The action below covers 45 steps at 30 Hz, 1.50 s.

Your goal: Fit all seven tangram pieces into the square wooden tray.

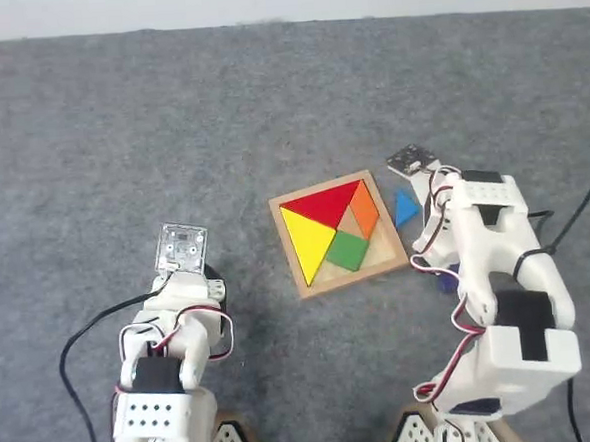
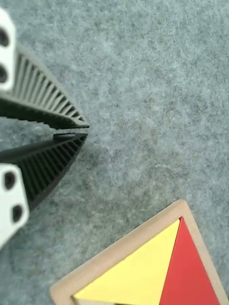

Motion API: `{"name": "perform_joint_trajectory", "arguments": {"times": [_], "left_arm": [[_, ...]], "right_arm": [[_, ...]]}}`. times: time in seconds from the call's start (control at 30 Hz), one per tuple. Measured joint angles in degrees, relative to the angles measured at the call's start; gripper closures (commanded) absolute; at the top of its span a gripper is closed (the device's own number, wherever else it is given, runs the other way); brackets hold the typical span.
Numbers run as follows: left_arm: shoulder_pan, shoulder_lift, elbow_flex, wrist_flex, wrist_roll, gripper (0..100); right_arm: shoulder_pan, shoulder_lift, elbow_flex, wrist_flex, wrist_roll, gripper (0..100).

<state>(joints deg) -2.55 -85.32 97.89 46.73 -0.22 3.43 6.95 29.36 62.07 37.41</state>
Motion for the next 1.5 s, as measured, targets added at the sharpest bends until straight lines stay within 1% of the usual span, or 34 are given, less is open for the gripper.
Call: {"name": "perform_joint_trajectory", "arguments": {"times": [0.1,0.2,0.33,0.43,0.5,0.63,0.77,1.03,1.17,1.5], "left_arm": [[0.00,0.00,0.00,0.00,0.00,99],[0.00,0.00,0.00,0.00,0.00,99],[0.00,0.00,0.00,0.00,0.00,99],[0.00,0.00,0.00,0.00,0.00,99],[0.00,0.00,0.00,0.00,0.00,99],[0.00,0.00,0.00,0.00,0.00,99],[0.00,0.00,0.00,0.00,0.00,99],[0.00,0.00,0.00,0.00,0.00,99],[0.00,0.00,0.00,0.00,0.00,99],[0.00,0.00,0.00,0.00,0.00,99]], "right_arm": [[2.46,0.18,-3.52,1.67,-1.49,80.8],[2.64,0.18,-7.03,7.47,-1.41,75.5],[2.46,-1.76,-7.82,11.78,-0.09,75.7],[2.64,-7.56,-6.59,13.01,0.70,75.7],[2.55,-11.52,-2.99,13.63,0.79,75.7],[1.14,-14.86,8.00,10.02,0.88,75.3],[1.14,-14.86,13.19,4.57,0.88,75.3],[1.32,-9.93,13.54,-1.49,0.88,75.6],[1.23,-9.23,13.36,-1.67,0.53,75.7],[1.05,-7.74,9.76,-0.88,-3.43,75.7]]}}
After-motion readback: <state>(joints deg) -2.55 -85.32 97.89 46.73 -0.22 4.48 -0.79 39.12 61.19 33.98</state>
